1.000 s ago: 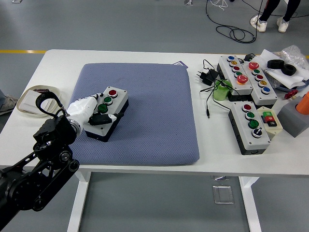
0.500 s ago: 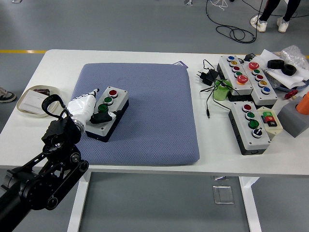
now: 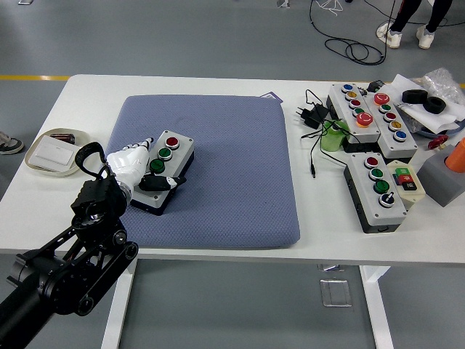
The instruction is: Pick up the button,place it on the desk,press the button,press the button
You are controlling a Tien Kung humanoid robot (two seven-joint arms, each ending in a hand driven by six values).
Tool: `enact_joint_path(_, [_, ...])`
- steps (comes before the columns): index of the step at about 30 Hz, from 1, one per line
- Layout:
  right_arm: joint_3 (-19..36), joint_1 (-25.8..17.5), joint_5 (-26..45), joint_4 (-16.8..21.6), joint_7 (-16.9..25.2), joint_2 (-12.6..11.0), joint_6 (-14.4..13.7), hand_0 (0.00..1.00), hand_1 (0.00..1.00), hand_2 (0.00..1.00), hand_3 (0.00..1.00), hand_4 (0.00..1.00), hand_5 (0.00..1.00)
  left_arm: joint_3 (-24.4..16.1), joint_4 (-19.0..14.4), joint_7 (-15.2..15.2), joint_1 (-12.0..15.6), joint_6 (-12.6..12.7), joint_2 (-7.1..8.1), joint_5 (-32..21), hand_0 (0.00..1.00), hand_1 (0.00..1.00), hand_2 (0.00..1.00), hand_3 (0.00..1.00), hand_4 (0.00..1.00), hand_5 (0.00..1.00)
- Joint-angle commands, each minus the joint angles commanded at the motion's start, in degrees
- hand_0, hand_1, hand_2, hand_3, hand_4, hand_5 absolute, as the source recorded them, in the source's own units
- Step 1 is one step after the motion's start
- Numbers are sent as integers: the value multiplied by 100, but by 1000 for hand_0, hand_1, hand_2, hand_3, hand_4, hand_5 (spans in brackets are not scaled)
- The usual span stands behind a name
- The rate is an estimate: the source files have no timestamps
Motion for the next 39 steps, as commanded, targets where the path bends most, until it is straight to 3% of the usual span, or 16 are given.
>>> enact_joint_path(10, [3, 12, -1, 0, 2, -4, -1, 674, 667, 728, 606, 382, 239, -53, 249, 0, -263, -881, -19, 0, 795, 945, 998, 998, 971, 554])
enact_joint_path(11, [5, 15, -8, 0, 2, -4, 0, 674, 667, 730, 607, 382, 239, -62, 257, 0, -312, -1012, -21, 0, 714, 860, 998, 998, 968, 559])
enact_joint_path(13, [12, 22, -7, 0, 2, 0, -3, 674, 667, 730, 607, 382, 239, -78, 263, 0, -445, -1225, -17, 0, 714, 860, 998, 998, 968, 559])
enact_joint_path(16, [6, 27, 2, 0, 6, -1, -4, 674, 667, 730, 607, 382, 239, -83, 284, 0, -546, -1309, -14, 0, 714, 860, 998, 998, 968, 559])
enact_joint_path(17, [10, 32, 1, 0, 6, -1, -5, 674, 666, 728, 605, 382, 239, -82, 301, 0, -605, -1381, -5, 0, 629, 761, 896, 958, 964, 565])
enact_joint_path(19, [12, 38, 0, 0, 6, -1, -6, 674, 666, 728, 605, 382, 239, -54, 320, 0, -669, -1447, 14, 0, 629, 761, 896, 958, 964, 565])
enact_joint_path(22, [13, 41, 3, 0, 6, 0, -9, 674, 666, 728, 605, 382, 239, 13, 384, -4, -728, -1480, 40, 0, 629, 761, 896, 958, 964, 565])
enact_joint_path(23, [14, 42, 3, 0, 6, 0, -10, 673, 666, 727, 605, 383, 239, 36, 408, -8, -743, -1479, 49, 0, 477, 594, 673, 774, 955, 578])
enact_joint_path(28, [26, 42, -17, 0, 3, 2, -8, 673, 666, 727, 605, 383, 239, 131, 564, -213, -830, -1483, 90, 0, 477, 594, 673, 774, 955, 578])
enact_joint_path(29, [26, 42, -19, 0, 3, 2, -8, 673, 665, 727, 605, 383, 236, 139, 585, -256, -839, -1465, 97, 0, 306, 398, 390, 514, 772, 431])
enact_joint_path(34, [30, 47, -20, 0, 3, 5, -9, 673, 665, 727, 605, 383, 236, 174, 637, -406, -876, -1282, 144, 0, 306, 398, 390, 514, 772, 431])
enact_joint_path(35, [29, 49, -20, 0, 3, 5, -9, 673, 665, 727, 605, 383, 236, 180, 647, -431, -883, -1255, 153, 0, 260, 255, 244, 388, 633, 159])
enact_joint_path(39, [33, 56, -25, 0, 2, 7, -8, 673, 665, 727, 605, 383, 236, 231, 695, -589, -914, -1120, 194, 0, 260, 255, 244, 388, 633, 159])
